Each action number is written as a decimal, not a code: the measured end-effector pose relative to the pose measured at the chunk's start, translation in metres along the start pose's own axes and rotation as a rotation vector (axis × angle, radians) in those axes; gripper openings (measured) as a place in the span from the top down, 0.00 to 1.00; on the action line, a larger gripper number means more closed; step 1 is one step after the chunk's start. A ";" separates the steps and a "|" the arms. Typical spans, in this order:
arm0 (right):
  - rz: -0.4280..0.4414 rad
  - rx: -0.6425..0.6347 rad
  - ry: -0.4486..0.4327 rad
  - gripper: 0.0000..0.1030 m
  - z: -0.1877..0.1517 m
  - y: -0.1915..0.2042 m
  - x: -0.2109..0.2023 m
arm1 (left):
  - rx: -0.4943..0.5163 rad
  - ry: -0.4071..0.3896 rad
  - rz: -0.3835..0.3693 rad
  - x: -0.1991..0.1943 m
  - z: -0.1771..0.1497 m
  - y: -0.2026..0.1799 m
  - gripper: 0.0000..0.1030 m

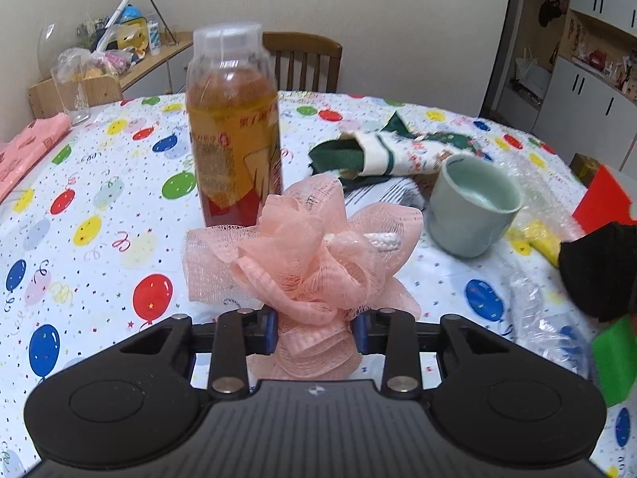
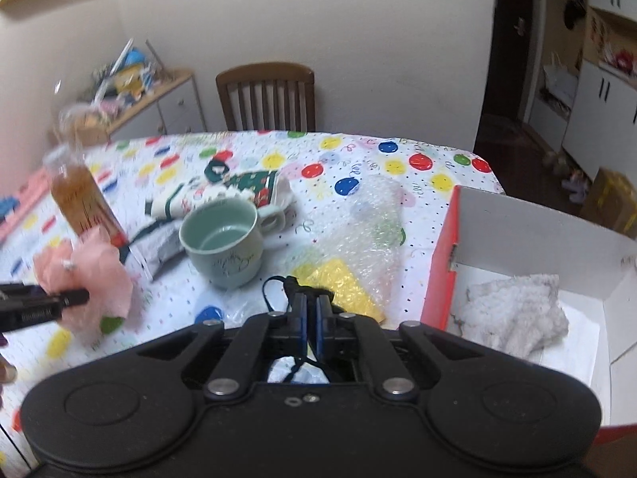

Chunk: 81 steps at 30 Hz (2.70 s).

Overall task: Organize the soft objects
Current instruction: 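Grasp the pink mesh bath puff with the left tool while the right tool grasps the black mask, then carry the pink bath puff and black mask with both tools into the box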

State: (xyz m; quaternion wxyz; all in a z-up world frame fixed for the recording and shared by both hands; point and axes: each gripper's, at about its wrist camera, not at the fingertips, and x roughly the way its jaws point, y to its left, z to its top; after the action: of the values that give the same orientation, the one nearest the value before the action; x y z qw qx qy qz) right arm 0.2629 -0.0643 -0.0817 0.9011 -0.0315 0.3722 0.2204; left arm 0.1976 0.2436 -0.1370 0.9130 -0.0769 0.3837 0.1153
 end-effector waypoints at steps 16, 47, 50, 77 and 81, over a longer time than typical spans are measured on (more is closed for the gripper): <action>0.078 0.069 -0.135 0.97 0.026 -0.020 -0.063 | 0.086 -0.068 -0.131 -0.060 0.036 -0.054 0.67; -0.027 0.150 -0.240 0.97 0.028 -0.187 -0.127 | 0.365 -0.072 -0.370 -0.069 0.074 -0.294 0.67; -0.038 0.159 -0.225 0.97 0.022 -0.205 -0.124 | 0.388 -0.037 -0.383 -0.057 0.073 -0.319 0.67; -0.046 0.128 -0.073 0.97 0.003 -0.283 -0.051 | 0.492 0.138 -0.276 0.055 0.064 -0.439 0.67; -0.033 0.128 -0.039 0.97 -0.001 -0.285 -0.041 | 0.473 0.184 -0.275 0.067 0.062 -0.439 0.67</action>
State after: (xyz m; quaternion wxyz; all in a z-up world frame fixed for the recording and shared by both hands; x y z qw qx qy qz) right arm 0.3567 -0.3364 -0.0847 0.9119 0.0244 0.3672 0.1816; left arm 0.4041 -0.1546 -0.1196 0.8739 0.0764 0.4673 -0.1098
